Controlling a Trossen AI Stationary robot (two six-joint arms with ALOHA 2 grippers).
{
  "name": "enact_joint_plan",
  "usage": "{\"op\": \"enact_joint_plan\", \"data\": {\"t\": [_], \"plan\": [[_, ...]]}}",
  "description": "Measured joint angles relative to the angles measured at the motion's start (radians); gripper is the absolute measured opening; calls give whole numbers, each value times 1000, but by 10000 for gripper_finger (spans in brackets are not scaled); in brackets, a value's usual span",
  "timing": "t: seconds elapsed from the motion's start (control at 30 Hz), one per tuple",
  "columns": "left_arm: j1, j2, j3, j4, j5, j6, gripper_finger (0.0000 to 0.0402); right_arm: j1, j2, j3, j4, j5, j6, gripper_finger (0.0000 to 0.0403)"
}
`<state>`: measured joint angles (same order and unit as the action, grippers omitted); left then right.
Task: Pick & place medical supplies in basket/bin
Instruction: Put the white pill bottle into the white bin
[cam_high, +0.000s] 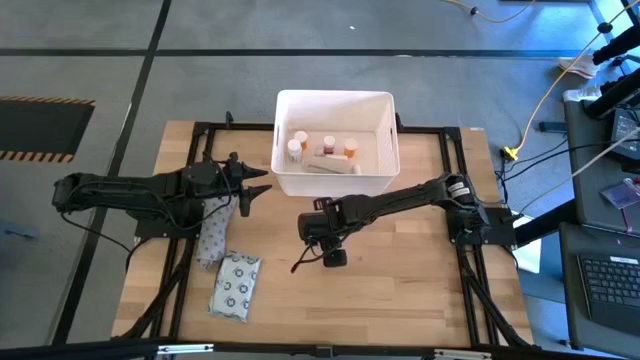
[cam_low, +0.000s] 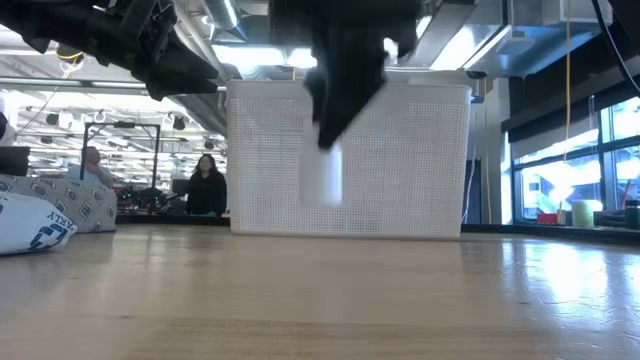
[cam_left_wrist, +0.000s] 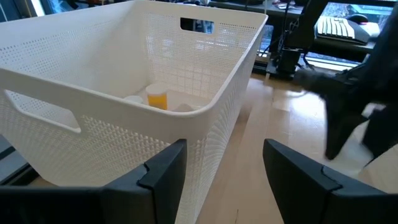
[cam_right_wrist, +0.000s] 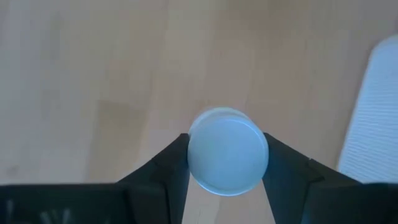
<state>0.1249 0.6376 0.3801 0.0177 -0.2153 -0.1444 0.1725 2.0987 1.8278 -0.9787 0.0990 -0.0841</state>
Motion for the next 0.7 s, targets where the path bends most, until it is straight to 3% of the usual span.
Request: {"op": "enact_joint_plan", "data": {"t": [0.37, 0.53, 0.7], "plan": [[0, 0, 0, 14, -1, 0, 203, 6, -3, 526, -302, 34, 87, 162], [0, -2, 0, 17, -4, 0, 205, -27, -125, 470, -263, 205, 161, 162], [1, 0, 0, 18, -5, 1, 203, -96, -158, 475, -292, 292, 245, 162]]}}
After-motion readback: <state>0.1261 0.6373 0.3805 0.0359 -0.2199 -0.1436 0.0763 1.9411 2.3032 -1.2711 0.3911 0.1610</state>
